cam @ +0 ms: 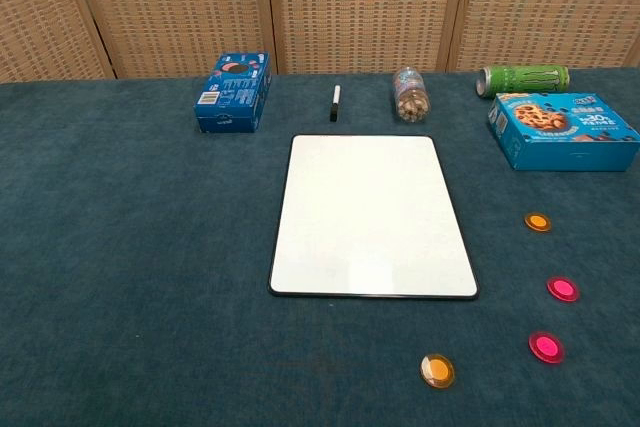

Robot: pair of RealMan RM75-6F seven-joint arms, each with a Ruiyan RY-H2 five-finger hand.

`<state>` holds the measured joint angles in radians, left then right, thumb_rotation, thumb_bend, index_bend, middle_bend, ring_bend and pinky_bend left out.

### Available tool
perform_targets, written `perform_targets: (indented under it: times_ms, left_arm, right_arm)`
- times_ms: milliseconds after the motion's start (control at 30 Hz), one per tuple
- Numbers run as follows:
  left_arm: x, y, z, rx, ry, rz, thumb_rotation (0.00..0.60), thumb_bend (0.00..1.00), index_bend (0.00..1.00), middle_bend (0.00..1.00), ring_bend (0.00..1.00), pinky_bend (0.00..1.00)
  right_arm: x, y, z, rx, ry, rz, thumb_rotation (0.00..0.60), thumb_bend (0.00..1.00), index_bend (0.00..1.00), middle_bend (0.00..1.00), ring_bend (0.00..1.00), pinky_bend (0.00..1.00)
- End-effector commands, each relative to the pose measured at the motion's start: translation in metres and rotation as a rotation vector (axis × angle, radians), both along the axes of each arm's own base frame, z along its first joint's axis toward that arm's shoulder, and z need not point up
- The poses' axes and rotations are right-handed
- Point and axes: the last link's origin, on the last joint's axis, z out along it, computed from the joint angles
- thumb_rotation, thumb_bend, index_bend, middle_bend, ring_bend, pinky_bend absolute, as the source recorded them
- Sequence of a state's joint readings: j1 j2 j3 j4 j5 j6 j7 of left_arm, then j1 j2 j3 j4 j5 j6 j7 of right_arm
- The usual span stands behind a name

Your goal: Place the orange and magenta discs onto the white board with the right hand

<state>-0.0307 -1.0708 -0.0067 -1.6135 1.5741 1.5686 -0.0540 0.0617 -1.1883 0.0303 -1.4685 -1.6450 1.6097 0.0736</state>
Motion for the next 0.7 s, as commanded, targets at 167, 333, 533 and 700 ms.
perform_targets:
  times_ms: [167,333,533,700]
  left_arm:
    - [0.000,0.002,-0.001,-0.005,-0.003,-0.002,0.600,0.00,0.00,0.00,0.00,0.00]
    - [0.000,0.006,-0.002,-0.006,0.004,-0.002,0.600,0.00,0.00,0.00,0.00,0.00]
    - [-0.001,0.009,-0.002,0.002,0.005,0.006,0.600,0.00,0.00,0.00,0.00,0.00]
    - [-0.004,0.017,-0.004,0.003,0.016,0.034,0.600,0.00,0.00,0.00,0.00,0.00]
  right_arm:
    - [0.000,-0.002,-0.006,0.026,0.009,-0.002,0.600,0.00,0.00,0.00,0.00,0.00]
    - [0.010,-0.015,-0.016,0.080,0.044,0.031,0.600,0.00,0.00,0.00,0.00,0.00]
    - [0.033,-0.051,-0.026,0.172,0.127,0.075,0.600,0.00,0.00,0.00,0.00,0.00]
    - [0.061,-0.090,-0.043,0.267,0.238,0.116,0.600,0.00,0.00,0.00,0.00,0.00]
